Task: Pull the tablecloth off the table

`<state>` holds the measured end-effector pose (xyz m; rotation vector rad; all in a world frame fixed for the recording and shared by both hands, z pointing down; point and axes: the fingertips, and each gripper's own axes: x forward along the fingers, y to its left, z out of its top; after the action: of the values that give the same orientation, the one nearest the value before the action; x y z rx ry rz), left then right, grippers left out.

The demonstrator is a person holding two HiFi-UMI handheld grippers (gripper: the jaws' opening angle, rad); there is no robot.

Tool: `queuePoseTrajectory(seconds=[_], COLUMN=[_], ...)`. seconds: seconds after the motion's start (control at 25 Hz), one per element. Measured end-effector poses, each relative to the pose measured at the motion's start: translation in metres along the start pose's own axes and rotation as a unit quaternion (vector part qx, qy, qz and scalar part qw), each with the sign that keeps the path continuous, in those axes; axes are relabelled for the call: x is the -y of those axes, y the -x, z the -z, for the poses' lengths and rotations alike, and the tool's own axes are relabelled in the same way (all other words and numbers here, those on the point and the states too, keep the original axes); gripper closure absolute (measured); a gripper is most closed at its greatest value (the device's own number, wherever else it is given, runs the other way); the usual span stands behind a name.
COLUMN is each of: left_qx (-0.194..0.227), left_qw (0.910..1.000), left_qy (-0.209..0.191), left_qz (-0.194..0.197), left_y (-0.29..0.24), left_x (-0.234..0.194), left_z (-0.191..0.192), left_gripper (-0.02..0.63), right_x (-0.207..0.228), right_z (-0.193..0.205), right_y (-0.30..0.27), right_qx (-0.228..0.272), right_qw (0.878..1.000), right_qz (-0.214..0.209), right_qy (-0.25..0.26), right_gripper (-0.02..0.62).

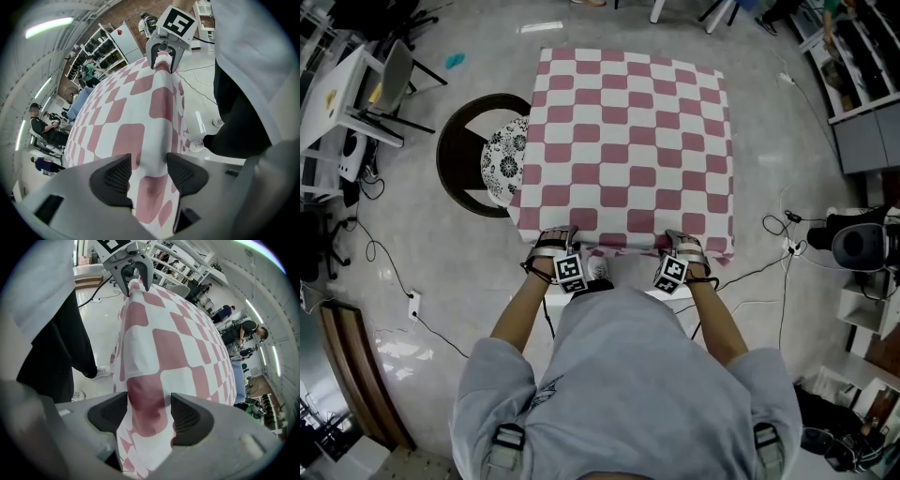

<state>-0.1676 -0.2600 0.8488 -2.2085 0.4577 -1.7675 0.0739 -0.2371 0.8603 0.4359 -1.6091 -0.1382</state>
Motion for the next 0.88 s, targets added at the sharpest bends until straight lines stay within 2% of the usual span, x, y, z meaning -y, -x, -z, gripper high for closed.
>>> queuePoseTrajectory(seconds=[0.16,0.32,0.56,0.88], left_qx=[-0.004,-0.012,-0.019,-0.026], left_qw=[1.0000,0.9996,0.9984,0.9972], left_qy=[-0.001,-0.005,-0.014,-0.010], left_qz=[-0.001,-0.027,-0.052,-0.070], left_y=[-0.007,-0.010,-0.011,-0.005], left_x=[0.004,-0.003,-0.006,-0.002], left_z=[0.004,0.005,0.005,0.005], left_gripper=[0.374,0.376,0.413,0.451], right_x=[0.000,0.006,0.005,0.015], right_z=[0.000,-0.001,0.001,-0.002], right_y=[-0.001,-0.003,-0.005,0.008], right_qx=[0.004,0.009,0.006,-0.005], right_qw=[1.000,0.999,0.998,0.995], right_qz=[0.020,0.034,0.063,0.095], right_qy=[-0.008,-0.017,-0.013,-0.005], right_gripper=[0.321,0.321,0.326,0.414])
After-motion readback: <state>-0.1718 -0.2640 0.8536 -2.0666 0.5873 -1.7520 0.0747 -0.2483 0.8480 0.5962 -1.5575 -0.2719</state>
